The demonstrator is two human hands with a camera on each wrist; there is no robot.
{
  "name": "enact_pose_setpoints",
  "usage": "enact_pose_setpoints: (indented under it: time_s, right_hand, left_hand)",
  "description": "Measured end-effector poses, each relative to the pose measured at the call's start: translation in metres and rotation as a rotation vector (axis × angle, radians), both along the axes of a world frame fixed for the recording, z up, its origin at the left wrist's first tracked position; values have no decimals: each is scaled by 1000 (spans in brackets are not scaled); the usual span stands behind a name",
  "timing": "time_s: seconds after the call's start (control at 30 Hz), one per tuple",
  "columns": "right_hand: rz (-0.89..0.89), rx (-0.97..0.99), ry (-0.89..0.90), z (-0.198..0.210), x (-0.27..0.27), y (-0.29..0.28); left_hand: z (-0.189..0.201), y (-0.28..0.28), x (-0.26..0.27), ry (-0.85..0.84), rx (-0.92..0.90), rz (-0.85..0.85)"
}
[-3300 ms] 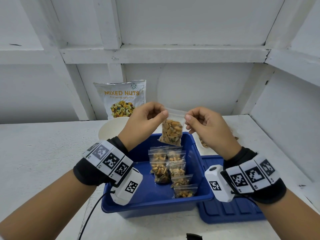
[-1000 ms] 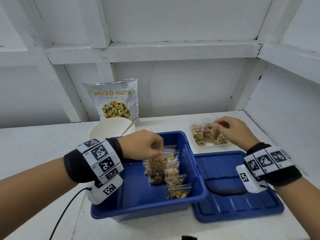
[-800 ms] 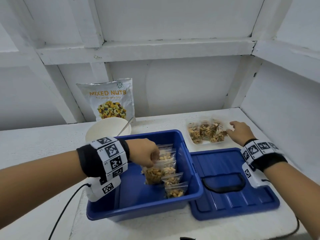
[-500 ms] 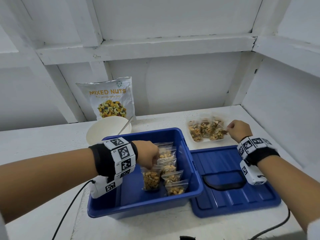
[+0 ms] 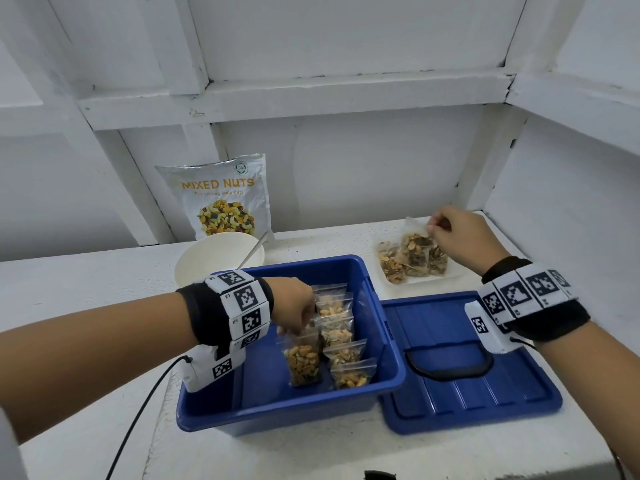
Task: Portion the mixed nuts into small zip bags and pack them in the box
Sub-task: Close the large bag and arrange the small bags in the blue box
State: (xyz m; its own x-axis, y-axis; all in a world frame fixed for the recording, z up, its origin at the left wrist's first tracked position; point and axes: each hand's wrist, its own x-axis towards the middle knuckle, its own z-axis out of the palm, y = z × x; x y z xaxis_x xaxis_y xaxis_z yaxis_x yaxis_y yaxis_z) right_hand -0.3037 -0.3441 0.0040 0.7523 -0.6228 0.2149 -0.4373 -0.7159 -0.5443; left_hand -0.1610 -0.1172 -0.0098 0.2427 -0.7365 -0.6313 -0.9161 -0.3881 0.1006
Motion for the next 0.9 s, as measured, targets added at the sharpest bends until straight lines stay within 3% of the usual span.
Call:
enact_pose_setpoints:
  time_s: [0.1, 0.17, 0.33, 0.5, 0.77, 0.9]
  right_hand:
    - [97, -27, -91, 22, 2, 23]
    - [155, -41, -158, 34, 4, 38]
    - [310, -78, -202, 52, 12, 77]
    - [421, -63, -178, 50, 20, 105]
    - [470, -2, -218, 47, 22, 122]
    - [472, 25, -218, 46, 22, 125]
  left_hand:
    - [7, 2, 4, -4, -41, 12]
    - [16, 4, 6, -33, -161, 25]
    - [44, 10, 13, -9, -664, 193]
    - [59, 20, 8, 174, -1121, 393]
    - [59, 40, -1, 308, -1185, 419]
    - [53, 43, -3, 277, -1265, 375]
